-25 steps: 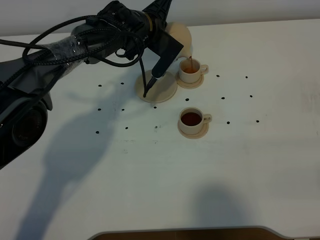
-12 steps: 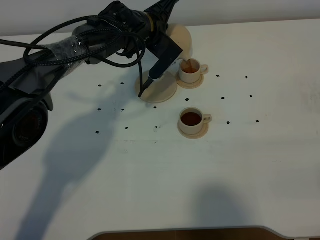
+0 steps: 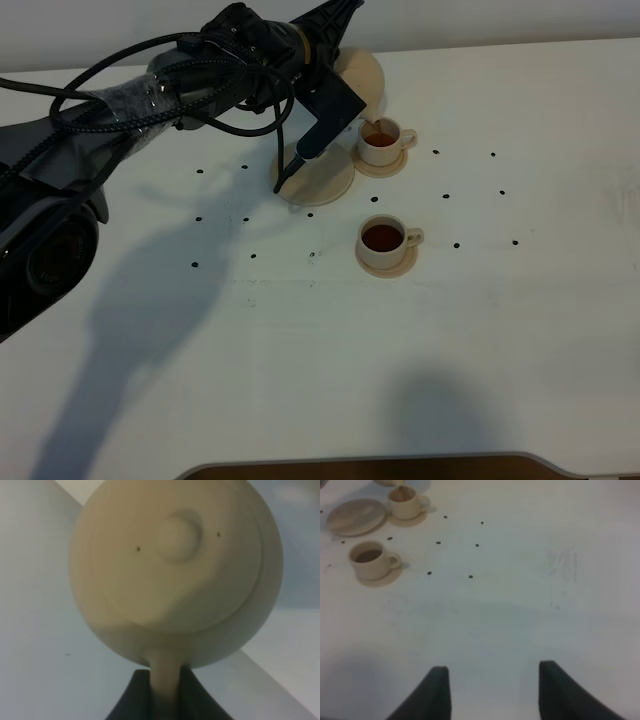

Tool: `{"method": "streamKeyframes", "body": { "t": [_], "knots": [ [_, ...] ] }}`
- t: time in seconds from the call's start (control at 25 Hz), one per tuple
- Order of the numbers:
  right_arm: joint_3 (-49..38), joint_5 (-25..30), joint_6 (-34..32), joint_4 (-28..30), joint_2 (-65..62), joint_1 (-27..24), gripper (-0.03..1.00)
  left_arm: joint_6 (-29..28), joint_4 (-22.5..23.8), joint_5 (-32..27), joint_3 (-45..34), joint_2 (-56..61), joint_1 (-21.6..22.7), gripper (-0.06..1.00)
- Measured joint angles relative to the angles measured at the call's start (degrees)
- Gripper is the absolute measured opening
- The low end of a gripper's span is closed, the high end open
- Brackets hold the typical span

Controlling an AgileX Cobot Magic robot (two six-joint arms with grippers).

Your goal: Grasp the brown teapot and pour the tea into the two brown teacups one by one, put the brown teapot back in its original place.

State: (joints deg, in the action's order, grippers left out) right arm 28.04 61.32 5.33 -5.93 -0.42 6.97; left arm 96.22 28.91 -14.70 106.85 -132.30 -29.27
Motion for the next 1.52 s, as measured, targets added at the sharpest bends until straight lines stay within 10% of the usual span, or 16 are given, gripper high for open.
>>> {"method": "streamKeyframes", "body": {
  "t": [1.52],
  "knots": [
    [0.0, 0.0, 0.0, 0.0, 0.0, 0.0, 0.4, 8.9, 0.9, 3.3, 0.0, 0.0, 0.0, 0.12]
  ]
}}
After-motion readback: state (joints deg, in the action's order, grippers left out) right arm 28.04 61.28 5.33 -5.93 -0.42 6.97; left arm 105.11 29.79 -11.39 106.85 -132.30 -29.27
